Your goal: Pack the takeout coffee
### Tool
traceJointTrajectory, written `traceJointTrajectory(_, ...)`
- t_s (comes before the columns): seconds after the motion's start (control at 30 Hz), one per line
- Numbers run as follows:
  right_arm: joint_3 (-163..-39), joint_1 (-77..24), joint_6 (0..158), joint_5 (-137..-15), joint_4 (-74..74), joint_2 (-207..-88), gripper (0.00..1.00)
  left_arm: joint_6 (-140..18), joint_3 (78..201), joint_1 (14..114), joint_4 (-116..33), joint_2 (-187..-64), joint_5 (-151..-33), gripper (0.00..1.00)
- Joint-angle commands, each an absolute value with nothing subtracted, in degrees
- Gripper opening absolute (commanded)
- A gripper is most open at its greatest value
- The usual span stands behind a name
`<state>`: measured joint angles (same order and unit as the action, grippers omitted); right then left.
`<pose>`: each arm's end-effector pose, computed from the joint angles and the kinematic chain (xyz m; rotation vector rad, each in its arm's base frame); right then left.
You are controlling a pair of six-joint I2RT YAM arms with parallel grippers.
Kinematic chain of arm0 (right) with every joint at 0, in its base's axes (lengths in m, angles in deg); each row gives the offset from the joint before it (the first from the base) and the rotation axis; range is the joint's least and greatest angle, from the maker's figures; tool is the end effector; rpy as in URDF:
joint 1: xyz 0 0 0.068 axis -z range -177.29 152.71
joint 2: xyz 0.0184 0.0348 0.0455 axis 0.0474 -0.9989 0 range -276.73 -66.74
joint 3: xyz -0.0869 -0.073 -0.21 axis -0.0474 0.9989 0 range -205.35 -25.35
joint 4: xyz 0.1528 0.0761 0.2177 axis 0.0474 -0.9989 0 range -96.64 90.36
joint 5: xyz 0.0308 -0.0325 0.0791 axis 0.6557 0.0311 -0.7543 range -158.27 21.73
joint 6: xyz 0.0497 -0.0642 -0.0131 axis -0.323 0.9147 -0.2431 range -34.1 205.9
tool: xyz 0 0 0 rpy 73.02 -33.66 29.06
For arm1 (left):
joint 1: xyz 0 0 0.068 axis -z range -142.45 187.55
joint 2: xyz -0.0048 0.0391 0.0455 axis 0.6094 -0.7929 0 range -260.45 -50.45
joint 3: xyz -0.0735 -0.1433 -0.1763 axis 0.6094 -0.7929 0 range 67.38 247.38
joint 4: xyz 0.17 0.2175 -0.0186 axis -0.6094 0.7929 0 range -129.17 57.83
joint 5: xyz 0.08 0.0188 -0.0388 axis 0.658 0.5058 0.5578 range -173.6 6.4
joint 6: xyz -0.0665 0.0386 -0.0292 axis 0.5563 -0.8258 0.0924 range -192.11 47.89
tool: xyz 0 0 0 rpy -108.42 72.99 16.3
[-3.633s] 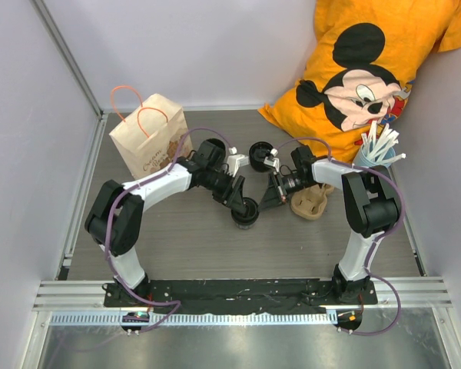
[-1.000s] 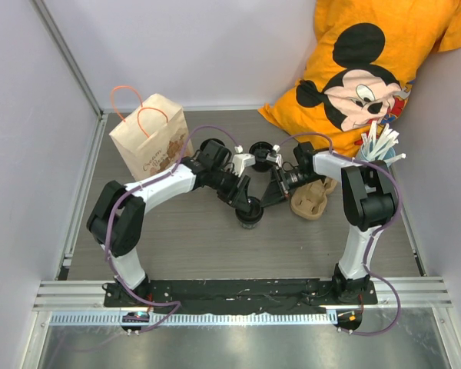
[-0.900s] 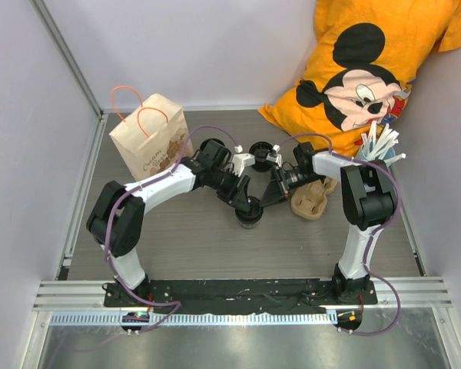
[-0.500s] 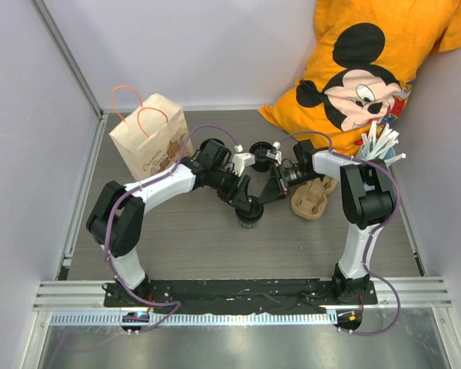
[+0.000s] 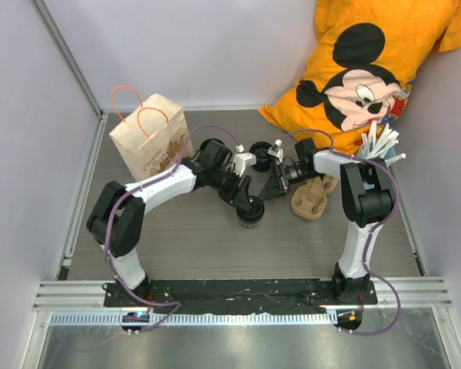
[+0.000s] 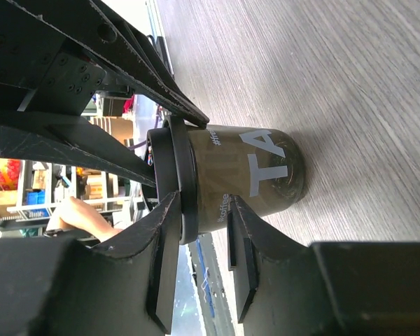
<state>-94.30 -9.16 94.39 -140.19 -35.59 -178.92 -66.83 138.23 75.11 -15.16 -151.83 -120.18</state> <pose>0.3342 0.1398 0.0956 -0.5967 2.3726 1.7766 0.2887 -0.2757 0.1496 0.9804 2.4060 -1.0967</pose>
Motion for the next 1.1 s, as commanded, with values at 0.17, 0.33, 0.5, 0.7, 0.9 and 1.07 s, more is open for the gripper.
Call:
traceJointTrajectory(0.17, -96.7, -9.5, 102.5, -137.3, -41.3, -178.2, 0.37, -74.3, 134.3, 76.1, -9.6, -157.3, -104.4, 0.0)
traceJointTrajectory(0.33, -97.3, -9.6, 107.3, -136.6, -47.9, -177.6, 0.38, -75.0, 134.3, 76.0, -8.9, -157.9, -103.5, 0.0)
traceJointTrajectory(0.5, -96.4, -9.7, 109.8, -135.9, -49.8, -177.9, 0.38, -75.4, 134.8, 76.1, -8.1, -159.1, -102.6, 0.0)
traceJointTrajectory(0.7, -96.6, -10.7, 108.4, -135.0, -48.5, -178.2, 0.36, -75.5, 135.8, 76.1, -7.1, -160.5, -102.0, 0.0)
traceJointTrajectory(0.9, -93.9, -12.1, 101.4, -133.3, -39.9, -177.1, 0.3, -75.5, 135.9, 76.2, -7.0, -161.2, -101.3, 0.0)
traceJointTrajectory(1.07, -93.4, -13.6, 98.3, -130.9, -37.4, -177.7, 0.23, -75.8, 135.7, 76.4, -6.9, -161.5, -100.3, 0.0)
